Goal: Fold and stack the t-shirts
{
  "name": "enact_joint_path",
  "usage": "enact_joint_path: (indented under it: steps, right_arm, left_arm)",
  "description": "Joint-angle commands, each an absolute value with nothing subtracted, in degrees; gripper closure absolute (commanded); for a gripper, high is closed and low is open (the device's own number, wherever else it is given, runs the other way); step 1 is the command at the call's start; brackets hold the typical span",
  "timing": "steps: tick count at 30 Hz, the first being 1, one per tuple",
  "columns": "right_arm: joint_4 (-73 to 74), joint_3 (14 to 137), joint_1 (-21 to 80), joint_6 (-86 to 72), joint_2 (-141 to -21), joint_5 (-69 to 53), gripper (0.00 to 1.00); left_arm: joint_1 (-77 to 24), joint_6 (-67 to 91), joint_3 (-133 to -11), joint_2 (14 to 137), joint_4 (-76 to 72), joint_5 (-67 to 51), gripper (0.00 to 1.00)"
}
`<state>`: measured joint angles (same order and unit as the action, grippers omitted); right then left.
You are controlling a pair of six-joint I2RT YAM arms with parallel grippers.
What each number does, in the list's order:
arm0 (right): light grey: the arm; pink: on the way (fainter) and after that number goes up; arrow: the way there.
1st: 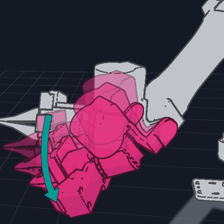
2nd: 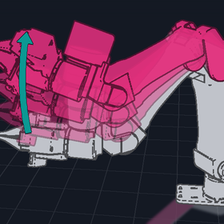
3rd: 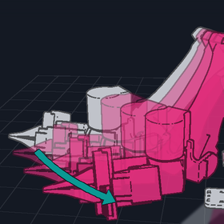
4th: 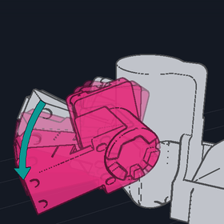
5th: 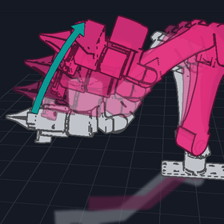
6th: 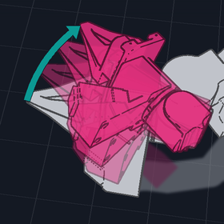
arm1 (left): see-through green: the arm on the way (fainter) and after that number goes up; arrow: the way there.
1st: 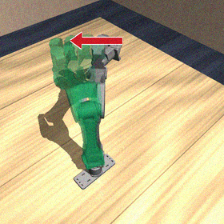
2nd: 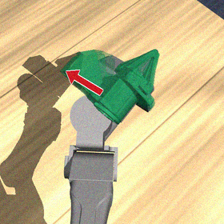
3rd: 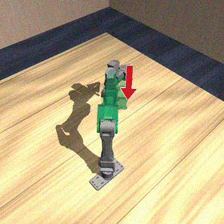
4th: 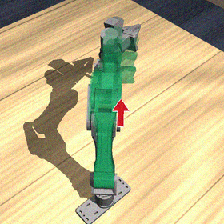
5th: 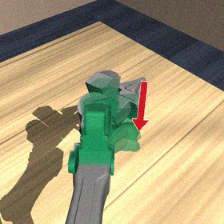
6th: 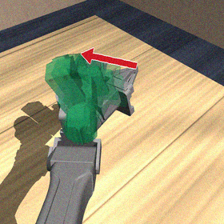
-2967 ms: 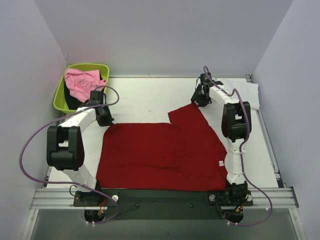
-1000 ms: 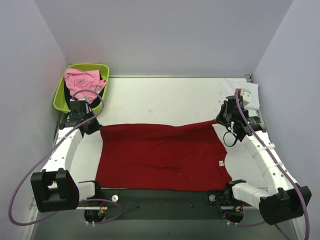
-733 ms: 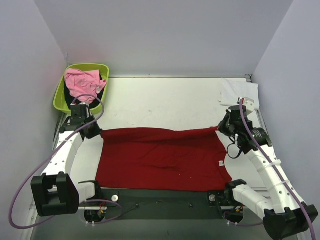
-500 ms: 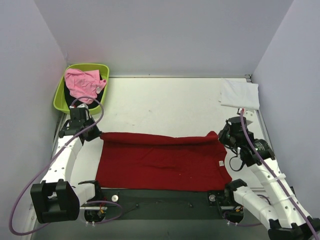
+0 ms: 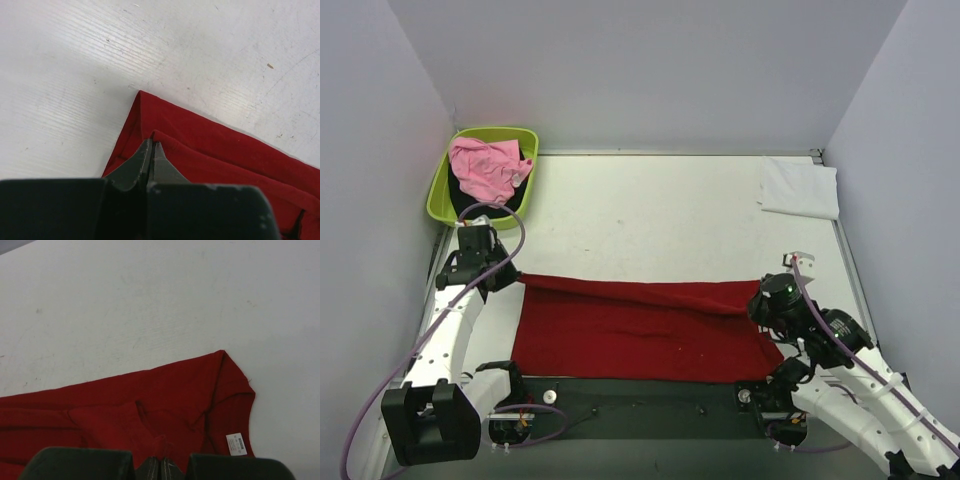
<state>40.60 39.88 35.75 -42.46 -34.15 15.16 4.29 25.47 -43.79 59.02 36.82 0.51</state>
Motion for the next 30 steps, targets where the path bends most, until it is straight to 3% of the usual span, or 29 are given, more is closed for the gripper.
enact_joint_path:
  steps: [1,16,30]
  right_arm:
    - [46.31,38.06,40.16,-48.69,-32.70,20.91,1.00]
    - [59.58,39.20,53.78,-65.38,-32.34,28.21,1.00]
    - [59.68,42.27,53.96,-65.30,-38.58,30.76,1.00]
  left_arm:
    - [4.75,26.10,-43.94,57.57,36.39,2.11,1.00]
    - [4.66,26.36,-44.30,55.55,37.79,0.01,1.00]
    - [4.75,32.43,-47.82,54.23,52.64,-5.01,1.00]
